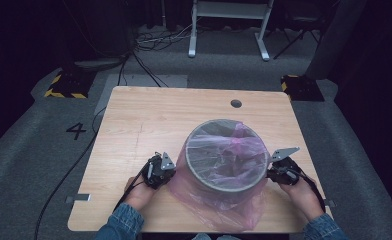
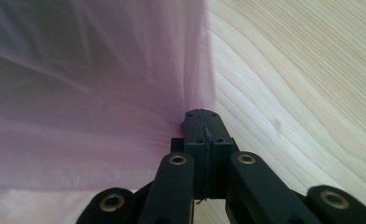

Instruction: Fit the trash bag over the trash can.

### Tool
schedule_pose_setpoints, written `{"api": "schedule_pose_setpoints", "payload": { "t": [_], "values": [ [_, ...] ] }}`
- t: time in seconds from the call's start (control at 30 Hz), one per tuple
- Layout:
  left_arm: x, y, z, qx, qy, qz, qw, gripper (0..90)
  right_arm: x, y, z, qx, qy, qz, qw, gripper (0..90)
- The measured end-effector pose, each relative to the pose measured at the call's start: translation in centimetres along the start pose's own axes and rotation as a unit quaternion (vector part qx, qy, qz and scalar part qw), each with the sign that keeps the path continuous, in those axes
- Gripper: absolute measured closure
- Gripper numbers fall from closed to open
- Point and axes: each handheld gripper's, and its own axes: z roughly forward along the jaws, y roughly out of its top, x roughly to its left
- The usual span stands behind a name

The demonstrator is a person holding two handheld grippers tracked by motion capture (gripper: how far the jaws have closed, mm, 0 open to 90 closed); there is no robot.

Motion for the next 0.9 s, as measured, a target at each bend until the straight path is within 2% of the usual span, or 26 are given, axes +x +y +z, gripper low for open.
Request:
{"api": "schedule_pose_setpoints", "payload": {
  "t": [0.07,0.13,0.2,0.23,0.27,0.3,0.33,0.37,0.4,0.47,0.5,0.6,0.63,0.67,0.7,0.73,0.77,0.8,0.83,0.87,0.9],
  "values": [
    [-0.2,-0.1,-0.1,0.003,0.004,0.006,1.0000,89.9,-0.5,-0.5,-0.1,0.002,-0.006,0.011,0.9999,90.0],
    [-0.2,-0.1,-0.2,0.004,0.001,0.004,1.0000,89.8,-1.0,-1.2,-0.5,-0.003,-0.010,0.022,0.9997,90.0],
    [-0.2,-0.2,-0.4,-0.004,-0.014,0.004,0.9999,89.2,-1.1,-1.5,-0.9,-0.007,-0.012,0.025,0.9996,90.0],
    [-0.3,-0.2,-0.6,-0.017,-0.024,0.005,0.9996,85.1,-1.1,-1.6,-1.0,-0.007,-0.012,0.025,0.9996,89.9],
    [-0.3,-0.3,-0.9,-0.033,-0.040,0.002,0.9986,72.8,-1.0,-1.8,-1.2,-0.009,-0.011,0.024,0.9996,86.6],
    [-0.2,-0.2,-1.3,-0.052,-0.058,-0.003,0.9970,59.4,-0.9,-1.9,-1.4,-0.021,-0.004,0.019,0.9996,75.8],
    [-0.1,-0.2,-1.8,-0.074,-0.086,-0.008,0.9935,47.3,-0.7,-2.0,-1.7,-0.037,0.000,0.014,0.9992,61.4],
    [-0.1,0.0,-2.3,-0.095,-0.107,-0.006,0.9897,39.6,-0.7,-2.0,-2.1,-0.054,0.004,0.009,0.9985,49.5],
    [-0.4,0.2,-2.8,-0.117,-0.118,0.003,0.9861,35.6,-0.5,-1.9,-2.5,-0.073,0.014,-0.001,0.9972,42.0],
    [-0.7,1.0,-3.5,-0.134,-0.135,0.014,0.9816,32.2,0.2,-1.5,-3.7,-0.119,0.046,-0.029,0.9915,36.5],
    [-0.8,1.2,-3.5,-0.137,-0.137,0.015,0.9809,31.2,0.8,-1.1,-4.2,-0.145,0.063,-0.045,0.9865,33.2],
    [-1.0,2.1,-3.3,-0.142,-0.145,0.017,0.9791,33.0,2.0,-0.2,-4.6,-0.172,0.095,-0.072,0.9780,29.8],
    [-0.9,2.3,-3.2,-0.140,-0.147,0.017,0.9790,36.4,2.2,0.1,-4.4,-0.173,0.102,-0.078,0.9765,29.4],
    [-0.9,2.4,-3.1,-0.138,-0.138,0.018,0.9806,44.3,2.5,0.4,-4.1,-0.172,0.113,-0.084,0.9750,32.3],
    [-1.0,2.5,-3.0,-0.137,-0.133,0.022,0.9814,55.4,2.8,0.6,-3.8,-0.165,0.119,-0.089,0.9751,43.6],
    [-1.1,2.5,-3.0,-0.138,-0.135,0.024,0.9809,66.6,3.0,0.7,-3.5,-0.151,0.125,-0.097,0.9758,59.8],
    [-1.2,2.5,-3.1,-0.141,-0.127,0.030,0.9814,74.5,3.0,0.8,-3.3,-0.143,0.126,-0.100,0.9765,69.8],
    [-1.3,2.5,-3.1,-0.137,-0.115,0.034,0.9834,83.3,3.1,0.8,-3.2,-0.136,0.121,-0.103,0.9780,82.6],
    [-1.4,2.5,-3.0,-0.135,-0.112,0.033,0.9840,89.7,3.1,0.7,-3.0,-0.129,0.115,-0.096,0.9802,89.7],
    [-1.4,2.4,-2.9,-0.131,-0.101,0.035,0.9856,89.9,3.0,0.7,-2.9,-0.127,0.116,-0.087,0.9813,90.0],
    [-1.4,2.3,-2.7,-0.125,-0.098,0.035,0.9866,90.0,2.7,0.6,-2.8,-0.122,0.112,-0.069,0.9838,90.0]
  ]
}}
